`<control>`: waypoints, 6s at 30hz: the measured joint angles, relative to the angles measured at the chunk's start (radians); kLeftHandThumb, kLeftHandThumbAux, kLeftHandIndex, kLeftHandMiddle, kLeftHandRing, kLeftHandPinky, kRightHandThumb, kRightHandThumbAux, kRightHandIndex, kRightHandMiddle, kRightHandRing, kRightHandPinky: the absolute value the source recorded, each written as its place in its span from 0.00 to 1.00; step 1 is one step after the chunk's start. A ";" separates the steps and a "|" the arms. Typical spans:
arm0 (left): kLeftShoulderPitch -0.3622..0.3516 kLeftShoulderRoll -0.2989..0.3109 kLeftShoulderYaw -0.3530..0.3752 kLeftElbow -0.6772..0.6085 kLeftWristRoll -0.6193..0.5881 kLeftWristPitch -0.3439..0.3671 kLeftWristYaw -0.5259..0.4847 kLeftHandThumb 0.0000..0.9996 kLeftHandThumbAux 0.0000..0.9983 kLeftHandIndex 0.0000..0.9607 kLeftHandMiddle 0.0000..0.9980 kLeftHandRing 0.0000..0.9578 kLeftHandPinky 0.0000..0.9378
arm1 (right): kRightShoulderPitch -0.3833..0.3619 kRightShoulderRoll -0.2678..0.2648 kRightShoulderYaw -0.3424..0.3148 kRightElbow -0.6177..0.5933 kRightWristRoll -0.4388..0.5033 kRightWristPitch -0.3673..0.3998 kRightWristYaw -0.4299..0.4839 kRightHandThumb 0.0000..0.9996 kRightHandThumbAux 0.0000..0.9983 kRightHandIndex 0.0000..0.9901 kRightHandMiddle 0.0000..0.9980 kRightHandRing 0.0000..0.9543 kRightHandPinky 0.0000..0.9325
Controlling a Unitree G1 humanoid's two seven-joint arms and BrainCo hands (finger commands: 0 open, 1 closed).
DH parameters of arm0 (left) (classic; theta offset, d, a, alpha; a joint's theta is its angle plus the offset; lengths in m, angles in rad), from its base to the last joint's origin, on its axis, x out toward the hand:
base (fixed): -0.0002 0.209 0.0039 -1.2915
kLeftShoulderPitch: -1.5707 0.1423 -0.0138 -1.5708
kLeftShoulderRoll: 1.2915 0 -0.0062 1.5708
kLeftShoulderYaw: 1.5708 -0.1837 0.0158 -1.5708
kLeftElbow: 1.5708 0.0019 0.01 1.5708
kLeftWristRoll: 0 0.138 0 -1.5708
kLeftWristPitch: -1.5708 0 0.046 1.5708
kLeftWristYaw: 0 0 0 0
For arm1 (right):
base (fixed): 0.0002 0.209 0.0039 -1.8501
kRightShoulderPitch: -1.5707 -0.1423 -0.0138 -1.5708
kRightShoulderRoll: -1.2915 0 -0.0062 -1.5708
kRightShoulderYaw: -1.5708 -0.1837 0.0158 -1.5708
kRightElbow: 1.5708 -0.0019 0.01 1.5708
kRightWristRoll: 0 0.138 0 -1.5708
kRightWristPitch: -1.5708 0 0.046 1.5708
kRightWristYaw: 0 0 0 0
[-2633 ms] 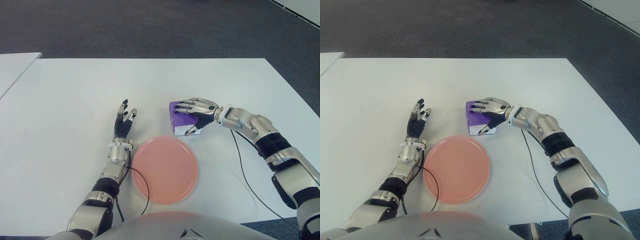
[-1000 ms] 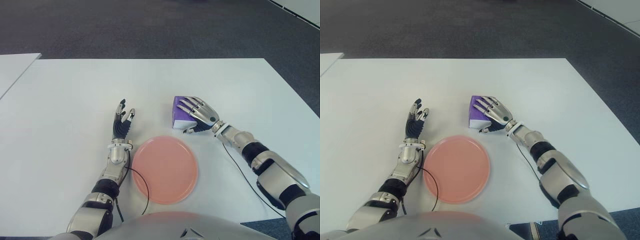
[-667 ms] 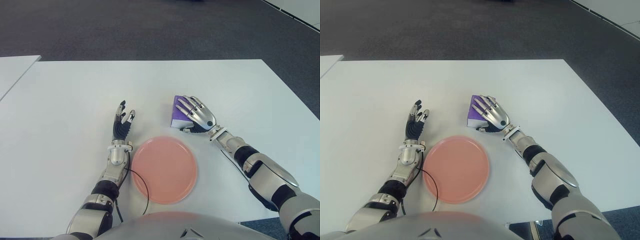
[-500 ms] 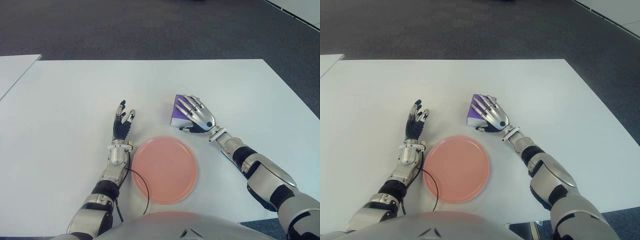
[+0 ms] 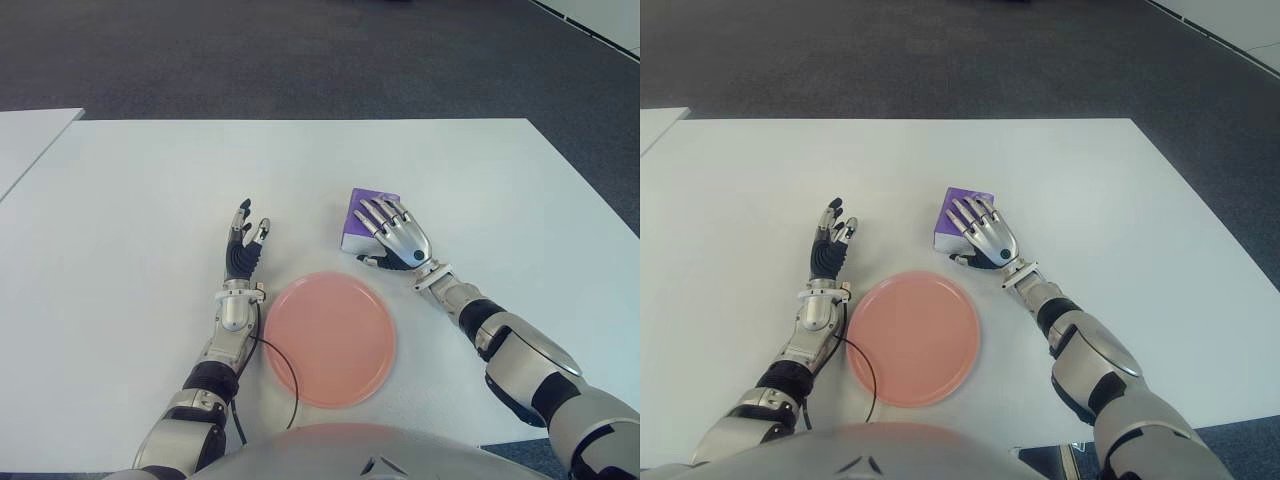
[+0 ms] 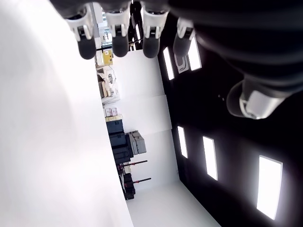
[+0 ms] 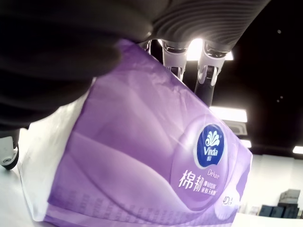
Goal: Put the tissue paper into the plate.
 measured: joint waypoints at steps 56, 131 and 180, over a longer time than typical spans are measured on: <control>0.022 0.005 -0.004 -0.044 0.029 0.020 0.016 0.03 0.41 0.00 0.00 0.00 0.00 | 0.049 0.002 -0.098 -0.116 0.179 -0.318 0.067 0.86 0.68 0.41 0.55 0.91 0.92; -0.003 0.002 0.001 -0.011 0.028 0.003 0.047 0.03 0.43 0.00 0.00 0.00 0.00 | 0.217 0.005 -0.560 -0.589 0.392 -0.468 0.452 0.85 0.68 0.40 0.54 0.85 0.84; -0.019 0.006 0.013 0.018 -0.009 -0.002 0.024 0.04 0.42 0.00 0.00 0.00 0.00 | -0.228 -0.547 -0.461 -0.577 0.171 -0.549 1.265 0.57 0.18 0.00 0.00 0.00 0.00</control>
